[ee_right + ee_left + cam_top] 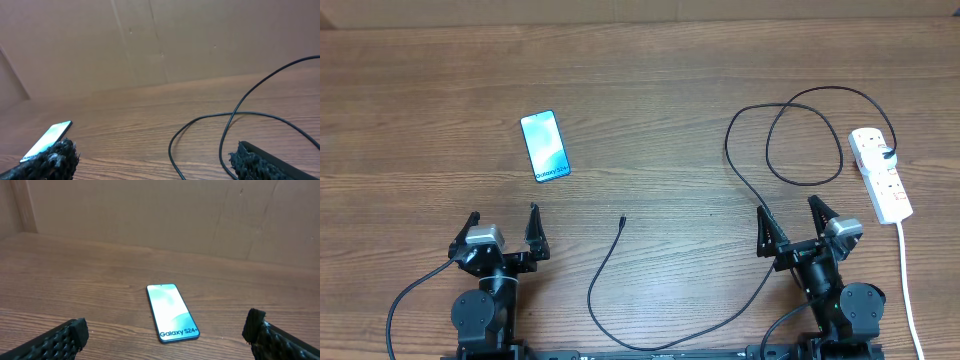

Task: Plug charger to phone and switch on socket

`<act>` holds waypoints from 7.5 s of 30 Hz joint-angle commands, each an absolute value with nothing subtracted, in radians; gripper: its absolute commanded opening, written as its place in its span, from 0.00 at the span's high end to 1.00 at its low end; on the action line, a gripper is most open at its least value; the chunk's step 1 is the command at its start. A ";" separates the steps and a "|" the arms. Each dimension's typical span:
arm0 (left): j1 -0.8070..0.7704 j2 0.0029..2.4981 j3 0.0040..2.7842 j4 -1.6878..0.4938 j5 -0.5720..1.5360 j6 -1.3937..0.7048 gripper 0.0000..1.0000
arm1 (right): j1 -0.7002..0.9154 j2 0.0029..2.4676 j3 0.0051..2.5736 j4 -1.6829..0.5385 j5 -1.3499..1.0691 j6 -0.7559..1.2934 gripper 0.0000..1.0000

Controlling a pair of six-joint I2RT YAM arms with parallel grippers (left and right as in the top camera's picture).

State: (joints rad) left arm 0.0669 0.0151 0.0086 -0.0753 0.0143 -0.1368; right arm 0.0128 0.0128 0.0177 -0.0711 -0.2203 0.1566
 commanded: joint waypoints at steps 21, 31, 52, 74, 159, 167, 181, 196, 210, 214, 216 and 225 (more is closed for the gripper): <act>0.065 0.007 0.005 -0.077 0.012 -0.150 0.01 | 0.006 0.004 0.008 -0.066 -0.211 0.152 0.00; 0.065 0.007 0.005 -0.077 0.012 -0.150 0.00 | 0.006 0.004 0.008 -0.066 -0.211 0.152 0.00; 0.065 0.007 0.005 -0.077 0.012 -0.150 0.00 | 0.006 0.004 0.008 -0.066 -0.211 0.152 0.00; 0.065 0.007 0.005 -0.076 0.023 -0.158 0.00 | 0.006 0.004 0.008 -0.066 -0.211 0.152 0.00; -0.138 1.687 1.364 -1.365 0.445 -0.277 0.96 | 0.006 0.004 0.008 -0.066 -0.211 0.152 0.00; -0.278 1.688 1.190 -1.153 0.437 -0.353 0.88 | 0.006 0.004 0.008 -0.066 -0.211 0.152 0.00; -0.459 1.688 1.115 -1.027 0.355 -0.424 0.48 | 0.006 0.004 0.008 -0.066 -0.211 0.152 0.00; -0.457 1.688 1.120 -1.055 0.391 -0.423 0.00 | 0.006 0.004 0.008 -0.066 -0.211 0.152 0.00; -0.337 1.689 1.595 -1.330 0.252 -0.483 0.00 | 0.006 0.004 0.008 -0.066 -0.211 0.152 0.00; -0.283 1.689 1.719 -1.309 0.114 -0.547 0.00 | 0.006 0.004 0.008 -0.066 -0.211 0.152 0.00; -0.267 1.689 1.730 -1.280 0.029 -0.578 0.00 | 0.006 0.004 0.008 -0.066 -0.211 0.152 0.00; -0.267 1.806 1.676 -1.153 -0.318 -0.607 0.00 | 0.006 0.004 0.008 -0.066 -0.211 0.152 0.00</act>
State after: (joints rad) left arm -0.2665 1.7218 1.7042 -1.1793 -0.1833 -0.6117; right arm 0.0124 0.0128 0.0177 -0.0711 -0.2203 0.1570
